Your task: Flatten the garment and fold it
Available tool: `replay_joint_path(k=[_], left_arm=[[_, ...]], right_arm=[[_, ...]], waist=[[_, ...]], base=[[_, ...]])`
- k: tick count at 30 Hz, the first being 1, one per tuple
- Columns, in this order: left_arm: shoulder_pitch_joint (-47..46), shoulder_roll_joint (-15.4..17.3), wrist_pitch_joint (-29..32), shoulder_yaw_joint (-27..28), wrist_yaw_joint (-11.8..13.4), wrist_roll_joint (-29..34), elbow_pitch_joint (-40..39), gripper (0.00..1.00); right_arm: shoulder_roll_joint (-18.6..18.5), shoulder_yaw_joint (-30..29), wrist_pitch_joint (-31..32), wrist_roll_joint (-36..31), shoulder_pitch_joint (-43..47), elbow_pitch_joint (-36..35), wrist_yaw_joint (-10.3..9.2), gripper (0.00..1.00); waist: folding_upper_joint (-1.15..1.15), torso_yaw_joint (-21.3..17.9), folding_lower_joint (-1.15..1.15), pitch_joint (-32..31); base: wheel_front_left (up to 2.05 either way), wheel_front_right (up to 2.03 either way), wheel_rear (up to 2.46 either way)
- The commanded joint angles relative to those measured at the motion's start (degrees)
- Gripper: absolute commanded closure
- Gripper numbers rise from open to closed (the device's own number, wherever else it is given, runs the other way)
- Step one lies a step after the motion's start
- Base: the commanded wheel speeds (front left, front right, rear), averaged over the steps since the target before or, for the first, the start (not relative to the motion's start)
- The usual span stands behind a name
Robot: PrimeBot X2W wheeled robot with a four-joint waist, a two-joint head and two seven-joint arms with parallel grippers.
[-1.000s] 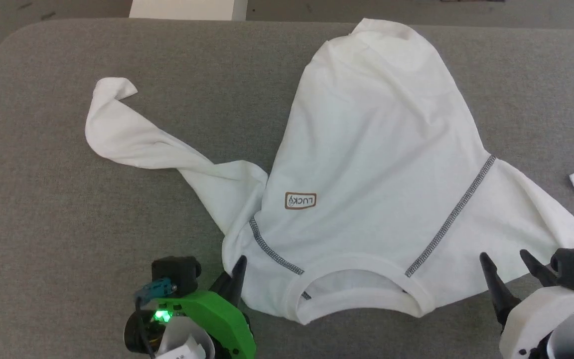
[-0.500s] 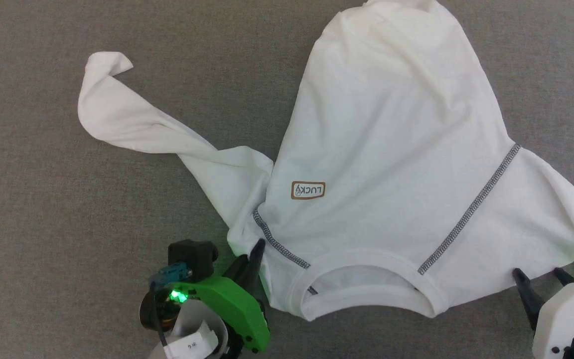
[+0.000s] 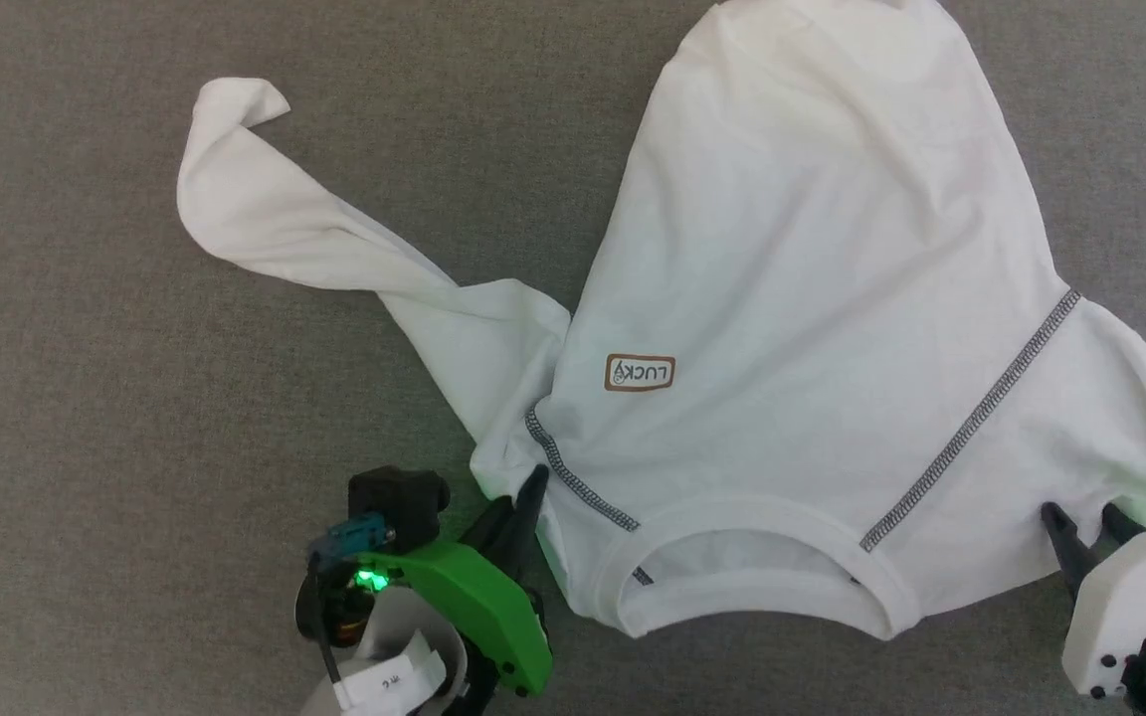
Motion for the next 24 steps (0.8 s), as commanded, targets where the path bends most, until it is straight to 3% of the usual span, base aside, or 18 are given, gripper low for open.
replay_joint_path(k=[1,11,24], left_arm=[[-0.62,0.22,0.17,0.55,0.35,-0.75,0.89,1.00],[-0.52,0.20,-3.39,2.54,0.35,-1.96,-0.84,1.00],[-0.94,1.03,-12.63,6.37,-0.08,-1.44,-9.39,1.00]], right_arm=[[1.18,1.80,0.27,0.26,-0.50,3.86,0.01,1.00],[2.04,1.23,-9.54,0.75,-4.27,3.25,0.01,1.00],[3.12,1.70,-21.82,1.02,-9.66,-2.43,0.01,1.00]], waist=[[0.00,0.01,0.00,0.14],[0.00,-1.11,0.00,-2.05],[0.00,-4.69,0.00,-11.84]], base=[[0.00,0.00,0.00],[0.00,0.00,0.00],[0.00,0.00,0.00]])
